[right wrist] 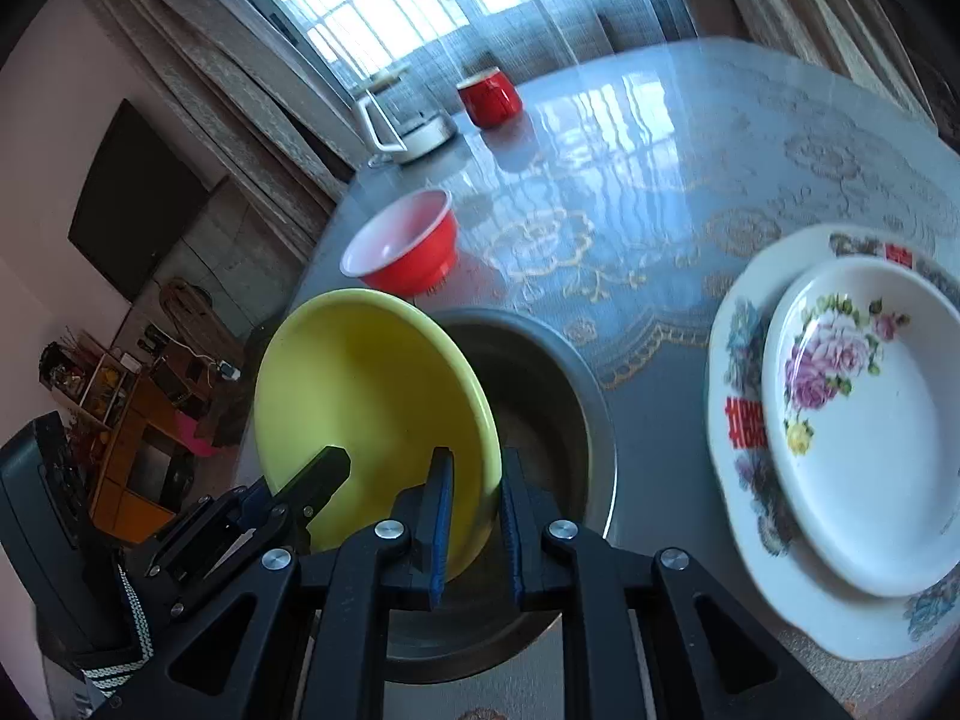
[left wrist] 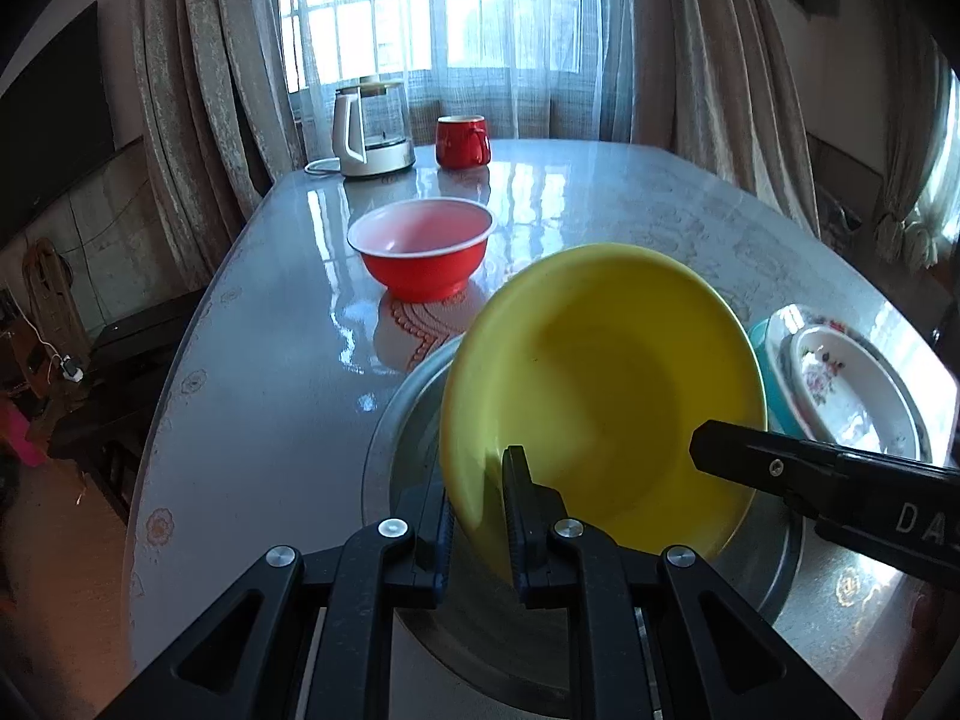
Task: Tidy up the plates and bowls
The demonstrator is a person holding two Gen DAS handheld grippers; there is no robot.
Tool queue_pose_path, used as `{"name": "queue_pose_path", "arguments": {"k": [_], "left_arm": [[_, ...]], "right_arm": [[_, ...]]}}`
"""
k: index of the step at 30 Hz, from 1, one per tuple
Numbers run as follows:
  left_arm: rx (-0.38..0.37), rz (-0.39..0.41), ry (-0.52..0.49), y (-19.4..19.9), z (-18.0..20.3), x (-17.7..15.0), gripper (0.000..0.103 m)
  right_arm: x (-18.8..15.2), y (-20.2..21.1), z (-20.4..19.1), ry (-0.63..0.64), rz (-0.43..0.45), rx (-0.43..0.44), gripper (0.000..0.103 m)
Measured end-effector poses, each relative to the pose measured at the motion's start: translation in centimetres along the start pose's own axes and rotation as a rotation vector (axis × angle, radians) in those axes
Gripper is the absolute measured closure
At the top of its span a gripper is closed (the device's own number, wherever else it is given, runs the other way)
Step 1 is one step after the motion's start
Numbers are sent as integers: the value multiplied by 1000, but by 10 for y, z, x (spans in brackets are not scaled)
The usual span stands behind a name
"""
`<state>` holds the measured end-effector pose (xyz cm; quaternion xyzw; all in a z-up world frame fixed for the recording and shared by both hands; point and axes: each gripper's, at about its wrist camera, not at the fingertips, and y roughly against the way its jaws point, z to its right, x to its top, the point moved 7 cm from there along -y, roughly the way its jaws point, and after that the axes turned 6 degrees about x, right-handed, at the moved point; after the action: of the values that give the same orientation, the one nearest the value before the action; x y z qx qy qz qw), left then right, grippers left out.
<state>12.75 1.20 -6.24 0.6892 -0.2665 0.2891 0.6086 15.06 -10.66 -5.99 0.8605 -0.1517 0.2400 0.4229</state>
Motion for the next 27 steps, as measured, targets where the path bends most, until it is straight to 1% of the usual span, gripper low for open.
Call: {"name": "queue_pose_path", "arguments": {"k": [3, 17, 22, 25, 27], "left_arm": [[13, -7, -20, -4, 2, -3, 87], [52, -8, -42, -14, -2, -2, 88], [46, -15, -54, -19, 1, 0, 87], [38, -17, -55, -19, 2, 0, 87], [31, -23, -53, -19, 1, 1, 87]], "right_arm": [[-4, -5, 4, -21, -28, -15, 82], [-2, -8, 3, -1, -35, -53, 81], [1, -5, 5, -18, -22, -57, 81], [1, -2, 4, -17, -17, -57, 78], [1, -1, 4, -14, -18, -60, 77]]}}
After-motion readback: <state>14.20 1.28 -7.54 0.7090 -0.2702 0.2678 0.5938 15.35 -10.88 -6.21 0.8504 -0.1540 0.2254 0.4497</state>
